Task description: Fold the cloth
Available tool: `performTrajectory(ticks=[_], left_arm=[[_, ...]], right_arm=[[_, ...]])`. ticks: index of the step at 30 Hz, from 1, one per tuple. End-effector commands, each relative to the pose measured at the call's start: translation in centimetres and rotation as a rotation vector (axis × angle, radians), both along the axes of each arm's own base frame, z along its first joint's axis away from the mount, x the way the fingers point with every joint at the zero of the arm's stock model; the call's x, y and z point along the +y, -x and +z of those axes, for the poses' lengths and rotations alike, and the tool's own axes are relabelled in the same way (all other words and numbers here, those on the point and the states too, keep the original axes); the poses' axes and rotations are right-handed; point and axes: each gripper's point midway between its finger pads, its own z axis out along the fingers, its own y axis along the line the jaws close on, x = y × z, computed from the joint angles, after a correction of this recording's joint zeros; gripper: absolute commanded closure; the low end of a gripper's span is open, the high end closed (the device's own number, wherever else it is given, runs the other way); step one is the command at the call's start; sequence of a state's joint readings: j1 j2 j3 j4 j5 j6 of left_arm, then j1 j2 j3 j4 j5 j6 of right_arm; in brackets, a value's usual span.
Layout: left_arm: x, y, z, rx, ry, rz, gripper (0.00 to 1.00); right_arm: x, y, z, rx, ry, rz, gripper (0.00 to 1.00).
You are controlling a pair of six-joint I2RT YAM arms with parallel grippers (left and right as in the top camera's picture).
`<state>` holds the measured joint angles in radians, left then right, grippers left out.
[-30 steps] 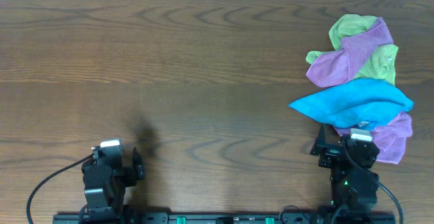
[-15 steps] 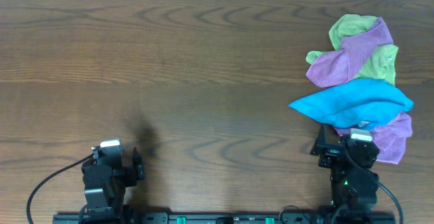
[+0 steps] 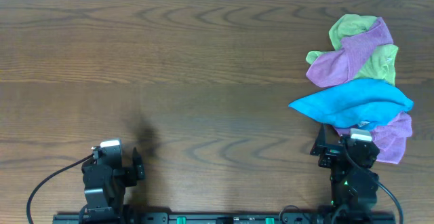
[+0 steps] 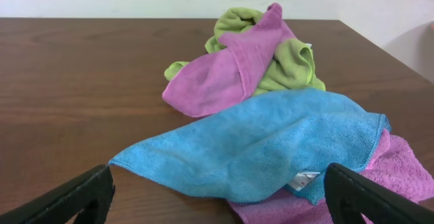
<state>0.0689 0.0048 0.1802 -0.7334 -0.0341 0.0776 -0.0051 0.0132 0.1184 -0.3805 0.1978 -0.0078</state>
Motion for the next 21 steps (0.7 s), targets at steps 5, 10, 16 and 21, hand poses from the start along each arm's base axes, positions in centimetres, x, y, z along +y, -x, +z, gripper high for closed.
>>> performTrajectory(ticks=[5,10,16,21], left_arm=[[0.2,0.7,-1.1,0.047,0.000,0.017,0.05],[0.2,0.7,-1.1,0.047,0.000,0.017,0.05],[0.2,0.7,-1.1,0.047,0.000,0.017,0.05],[0.2,0.7,-1.1,0.047,0.000,0.017,0.05]], right_arm=[[0.3,0.0,-0.3,0.004,-0.016,0.009,0.01],[0.3,-0.2,0.3,-0.022,-0.016,0.010,0.01],[-1.0,-0.3,2.3,-0.135,-0.132,-0.094,0.01],[-3.1,0.2,3.2,-0.184,-0.242,-0.217,0.01]])
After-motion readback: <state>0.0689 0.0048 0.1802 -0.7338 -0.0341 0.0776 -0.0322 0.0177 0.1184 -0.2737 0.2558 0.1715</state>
